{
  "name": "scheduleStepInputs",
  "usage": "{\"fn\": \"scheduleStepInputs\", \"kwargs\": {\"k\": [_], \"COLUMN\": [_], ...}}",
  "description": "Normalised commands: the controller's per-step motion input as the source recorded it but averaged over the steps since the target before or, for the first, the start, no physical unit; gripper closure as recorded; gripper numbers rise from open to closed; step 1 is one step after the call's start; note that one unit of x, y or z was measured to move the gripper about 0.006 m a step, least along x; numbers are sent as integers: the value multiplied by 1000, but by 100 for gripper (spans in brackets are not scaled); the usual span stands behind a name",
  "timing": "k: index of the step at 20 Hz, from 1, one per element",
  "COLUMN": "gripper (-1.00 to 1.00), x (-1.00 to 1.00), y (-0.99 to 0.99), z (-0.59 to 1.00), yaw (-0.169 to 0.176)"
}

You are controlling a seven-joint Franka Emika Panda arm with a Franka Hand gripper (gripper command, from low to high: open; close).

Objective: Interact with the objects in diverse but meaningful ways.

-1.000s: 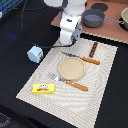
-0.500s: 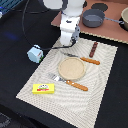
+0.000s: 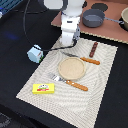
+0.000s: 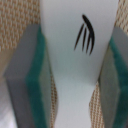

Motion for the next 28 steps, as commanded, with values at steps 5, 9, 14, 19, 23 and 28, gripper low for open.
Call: {"fn": "scheduleStepInputs", "kwargs": {"k": [5,9,14,19,23,28], "gripper": [100,100,100,100,100,100], "x": [-466,-575,-486,-379,-317,-619], "y": [-79,-341,-521,-718,-795,-390], "z": [778,830,646,383,119,-360], "yaw": [118,86,48,11,3,43]}}
